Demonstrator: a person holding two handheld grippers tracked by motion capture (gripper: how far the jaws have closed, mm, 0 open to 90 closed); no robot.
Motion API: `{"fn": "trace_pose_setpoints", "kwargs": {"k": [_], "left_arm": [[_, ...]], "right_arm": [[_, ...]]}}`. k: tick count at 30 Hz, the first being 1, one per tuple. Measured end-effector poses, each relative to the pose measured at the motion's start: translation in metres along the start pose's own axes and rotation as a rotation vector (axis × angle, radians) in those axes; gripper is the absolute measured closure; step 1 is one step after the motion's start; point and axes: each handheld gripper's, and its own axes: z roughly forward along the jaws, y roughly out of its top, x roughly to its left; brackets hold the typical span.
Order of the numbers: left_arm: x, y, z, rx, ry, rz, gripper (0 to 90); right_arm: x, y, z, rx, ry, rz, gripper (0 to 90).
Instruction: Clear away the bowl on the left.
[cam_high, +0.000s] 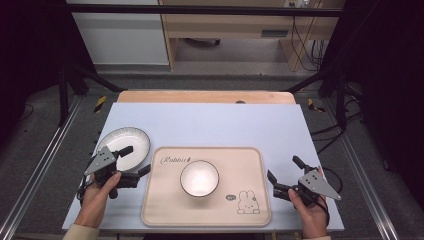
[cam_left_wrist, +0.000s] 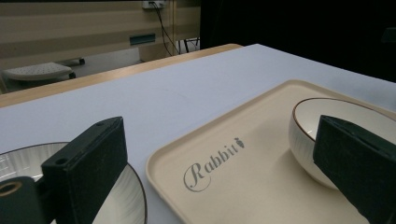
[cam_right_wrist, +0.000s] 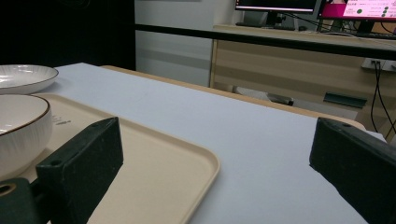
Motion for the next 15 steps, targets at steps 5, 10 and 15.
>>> {"fn": "trace_pose_setpoints", "kwargs": {"k": [5,10,15], "left_arm": [[0.005,-0.009,-0.004,0.000,0.013,-0.001,3.2],[0.004,-0.016,-0.008,0.005,0.022,0.016,3.3],[0.005,-0.023,-0.014,-0.006,0.048,-0.013,3.4]], "right_arm": [[0.000,0.000,0.000,-0.001,0.000,-0.001,3.0],[0.000,0.001,0.000,-0.003,0.002,-0.002,3.0],[0.001,0.001,0.001,-0.003,0.010,-0.003,3.0]]}}
